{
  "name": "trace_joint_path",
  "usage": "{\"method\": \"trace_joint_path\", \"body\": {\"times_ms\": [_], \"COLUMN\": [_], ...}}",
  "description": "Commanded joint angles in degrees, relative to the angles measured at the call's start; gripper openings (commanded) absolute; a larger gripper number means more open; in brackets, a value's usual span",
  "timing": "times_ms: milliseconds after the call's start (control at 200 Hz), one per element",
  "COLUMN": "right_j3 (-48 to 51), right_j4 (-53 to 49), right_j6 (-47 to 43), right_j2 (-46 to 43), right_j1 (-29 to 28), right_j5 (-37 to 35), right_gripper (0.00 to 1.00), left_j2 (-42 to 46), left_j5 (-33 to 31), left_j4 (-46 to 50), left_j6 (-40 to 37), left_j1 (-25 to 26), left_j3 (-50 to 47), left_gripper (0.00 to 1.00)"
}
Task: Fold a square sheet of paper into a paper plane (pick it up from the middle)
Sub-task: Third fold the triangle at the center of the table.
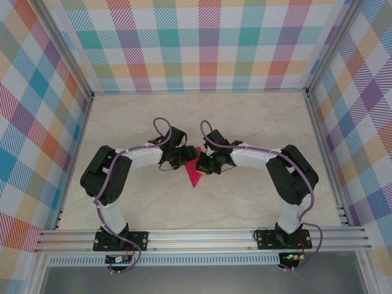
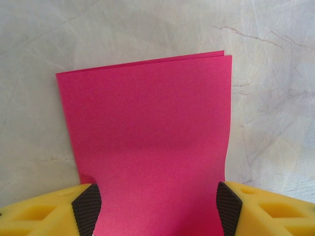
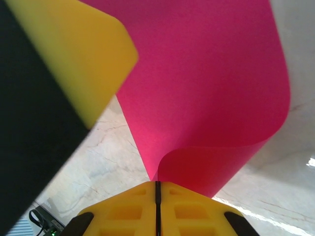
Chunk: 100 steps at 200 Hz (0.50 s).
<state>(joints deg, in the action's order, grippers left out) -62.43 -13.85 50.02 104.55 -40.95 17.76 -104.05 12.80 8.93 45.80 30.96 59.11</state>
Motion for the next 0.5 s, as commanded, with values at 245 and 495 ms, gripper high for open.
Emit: {"method": "trace_joint_path", "body": {"times_ms": [245, 495], "right_j3": [-0.1, 0.3], "right_j4": [4.2, 5.7], "right_j6": [-1.8, -3.2], "right_j2": [3.3, 4.1], "right_j1": [-0.2, -0.4], "right_j5": [2.3, 3.5], "right_gripper": [0.09, 0.09], "left_j2": [-3.2, -3.3], "left_j5": [0.0, 0.4], "left_j4": [2.8, 3.0], "left_j6": [-0.6, -0.6], "left_j1": [-0.6, -0.6], "left_j3": [0.0, 0.0], "left_gripper": [0.67, 0.67]}}
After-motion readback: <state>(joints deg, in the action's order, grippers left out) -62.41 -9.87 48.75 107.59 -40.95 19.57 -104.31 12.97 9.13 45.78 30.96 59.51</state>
